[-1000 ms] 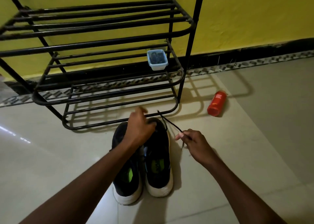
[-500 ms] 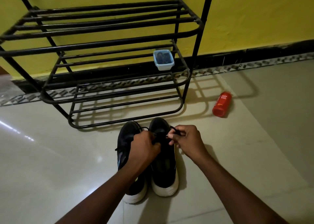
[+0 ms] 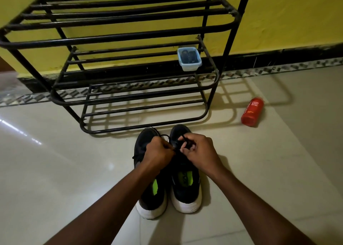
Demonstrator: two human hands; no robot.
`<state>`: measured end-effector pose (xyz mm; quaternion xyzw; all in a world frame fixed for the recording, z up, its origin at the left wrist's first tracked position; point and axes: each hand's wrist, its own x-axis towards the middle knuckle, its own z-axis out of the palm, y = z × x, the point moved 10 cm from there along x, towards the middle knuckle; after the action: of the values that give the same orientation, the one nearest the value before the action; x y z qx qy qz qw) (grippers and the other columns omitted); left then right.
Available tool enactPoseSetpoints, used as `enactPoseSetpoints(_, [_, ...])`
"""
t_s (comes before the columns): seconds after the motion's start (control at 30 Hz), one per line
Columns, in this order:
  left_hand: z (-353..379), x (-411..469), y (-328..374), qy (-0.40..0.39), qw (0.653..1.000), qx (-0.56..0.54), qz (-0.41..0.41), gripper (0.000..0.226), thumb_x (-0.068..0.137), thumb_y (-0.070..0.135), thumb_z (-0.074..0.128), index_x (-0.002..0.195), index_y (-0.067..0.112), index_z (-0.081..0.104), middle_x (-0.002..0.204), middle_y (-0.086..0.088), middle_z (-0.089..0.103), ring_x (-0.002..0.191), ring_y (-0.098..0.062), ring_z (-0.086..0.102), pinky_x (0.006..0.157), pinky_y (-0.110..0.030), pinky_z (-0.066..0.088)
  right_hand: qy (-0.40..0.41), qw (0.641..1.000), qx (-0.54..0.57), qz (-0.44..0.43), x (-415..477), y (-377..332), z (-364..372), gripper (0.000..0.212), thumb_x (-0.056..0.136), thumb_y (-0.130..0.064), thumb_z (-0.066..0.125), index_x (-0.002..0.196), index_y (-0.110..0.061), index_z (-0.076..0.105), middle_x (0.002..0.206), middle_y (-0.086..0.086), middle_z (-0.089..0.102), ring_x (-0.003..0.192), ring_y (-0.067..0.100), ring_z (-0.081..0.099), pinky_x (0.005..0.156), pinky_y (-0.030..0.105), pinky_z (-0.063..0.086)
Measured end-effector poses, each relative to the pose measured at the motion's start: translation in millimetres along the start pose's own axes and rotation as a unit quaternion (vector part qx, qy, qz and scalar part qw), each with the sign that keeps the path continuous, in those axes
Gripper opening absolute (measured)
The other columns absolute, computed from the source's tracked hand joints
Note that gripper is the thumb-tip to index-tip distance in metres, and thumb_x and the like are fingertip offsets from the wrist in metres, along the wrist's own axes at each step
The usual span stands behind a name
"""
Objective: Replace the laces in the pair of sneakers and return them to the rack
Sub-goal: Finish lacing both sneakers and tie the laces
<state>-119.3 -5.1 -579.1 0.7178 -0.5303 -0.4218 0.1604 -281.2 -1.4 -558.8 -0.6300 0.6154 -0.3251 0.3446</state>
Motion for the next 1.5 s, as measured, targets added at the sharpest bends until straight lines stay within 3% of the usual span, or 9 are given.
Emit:
enactPoseSetpoints(0.2, [1.5, -0.3, -0.6, -0.004, 1.000, -0.006, 0.006, 0.006, 0.087, 0.010, 0.073, 0.089, 0.013, 0.077, 0.086, -0.004, 0.072, 0.071, -0.009, 0.065, 0.046, -0.011, 0.043, -0.014, 1.000, -0.006, -0.012, 1.0, -4.5, 6.3, 0.033, 0.078, -0.006, 0.076, 0.104, -0.025, 0.069, 0.071, -0.009, 0.067, 0.046, 0.005, 0.045, 0.054, 0.014, 0.043])
enactPoseSetpoints(0.5, [-0.8, -3.5, 6.8, -0.001, 0.999, 0.020, 0.027, 0.017, 0.093, 0.008, 0.063, 0.084, 0.017, 0.074, 0.090, -0.006, 0.071, 0.080, -0.015, 0.067, 0.069, -0.026, 0.056, 0.059, 0.998, 0.000, -0.002, -8.4, -0.7, -0.3, 0.021, 0.079, -0.010, 0.074, 0.086, -0.027, 0.065, 0.067, -0.010, 0.067, 0.054, 0.007, 0.061, 0.059, 0.025, 0.053])
enactPoseSetpoints(0.73, [-7.4, -8.3, 28.7, 0.000, 0.994, 0.076, 0.076, 0.019, 0.097, 0.008, 0.054, 0.089, -0.001, 0.069, 0.081, -0.012, 0.070, 0.075, -0.024, 0.071, 0.057, -0.027, 0.056, 0.106, 0.993, -0.018, -0.050, -36.2, 9.0, -8.5, 0.035, 0.072, -0.010, 0.080, 0.102, -0.018, 0.066, 0.097, -0.006, 0.059, 0.081, 0.001, 0.062, 0.070, 0.010, 0.051])
enactPoseSetpoints(0.93, [-35.1, -6.6, 33.9, 0.052, 0.942, -0.313, 0.114, 0.011, 0.110, 0.022, 0.033, 0.103, 0.015, 0.038, 0.070, -0.003, 0.056, 0.056, -0.014, 0.060, 0.057, -0.033, 0.056, 0.152, 0.987, -0.040, -0.040, -50.0, 23.0, -10.0, 0.022, 0.079, -0.004, 0.077, 0.096, -0.015, 0.067, 0.100, -0.001, 0.061, 0.082, 0.006, 0.064, 0.076, 0.001, 0.042])
enactPoseSetpoints(1.03, [-40.4, -5.0, 57.2, 0.023, 0.963, 0.002, 0.269, 0.010, 0.104, 0.029, 0.051, 0.101, 0.020, 0.053, 0.082, -0.001, 0.057, 0.066, -0.012, 0.056, 0.063, -0.033, 0.047, 0.154, 0.986, -0.041, -0.040, -50.3, 22.4, -7.5, 0.023, 0.079, -0.004, 0.077, 0.096, -0.015, 0.067, 0.101, -0.004, 0.059, 0.083, 0.005, 0.063, 0.076, 0.001, 0.041])
enactPoseSetpoints(1.17, [-24.3, -0.8, 53.1, -0.025, 0.852, 0.405, 0.330, 0.025, 0.090, 0.048, 0.067, 0.099, 0.025, 0.074, 0.106, 0.005, 0.040, 0.105, -0.016, 0.042, 0.088, -0.035, 0.045, 0.149, 0.987, -0.049, -0.037, -50.9, 23.7, -5.7, 0.022, 0.081, -0.005, 0.075, 0.099, -0.015, 0.066, 0.104, -0.004, 0.058, 0.086, 0.009, 0.063, 0.077, 0.001, 0.041])
enactPoseSetpoints(1.27, [-46.7, -12.6, 66.3, -0.023, 0.941, 0.071, 0.329, 0.030, 0.103, 0.037, 0.052, 0.094, 0.012, 0.067, 0.102, 0.001, 0.057, 0.100, -0.018, 0.057, 0.086, -0.042, 0.049, 0.152, 0.986, -0.052, -0.038, -52.1, 23.0, -5.2, 0.022, 0.082, -0.005, 0.073, 0.101, -0.014, 0.066, 0.103, -0.003, 0.057, 0.089, 0.013, 0.064, 0.078, 0.009, 0.045])
enactPoseSetpoints(1.37, [-51.0, -15.9, 57.9, -0.107, 0.901, -0.372, 0.197, 0.035, 0.110, 0.032, 0.034, 0.089, 0.007, 0.047, 0.070, -0.006, 0.049, 0.059, -0.023, 0.051, 0.058, -0.035, 0.048, 0.160, 0.984, -0.065, -0.050, -54.1, 19.3, -5.0, 0.023, 0.082, -0.002, 0.072, 0.102, -0.012, 0.065, 0.103, -0.001, 0.057, 0.091, 0.016, 0.063, 0.078, 0.020, 0.050])
enactPoseSetpoints(1.5, [-62.3, -15.7, 61.8, 0.063, 0.955, 0.023, 0.290, 0.012, 0.105, 0.030, 0.048, 0.102, 0.019, 0.050, 0.069, -0.002, 0.060, 0.053, -0.012, 0.047, 0.050, -0.025, 0.039, 0.163, 0.981, -0.086, -0.061, -55.3, 16.0, -2.9, 0.024, 0.082, 0.000, 0.070, 0.103, -0.010, 0.064, 0.103, 0.000, 0.056, 0.092, 0.020, 0.062, 0.079, 0.025, 0.051])
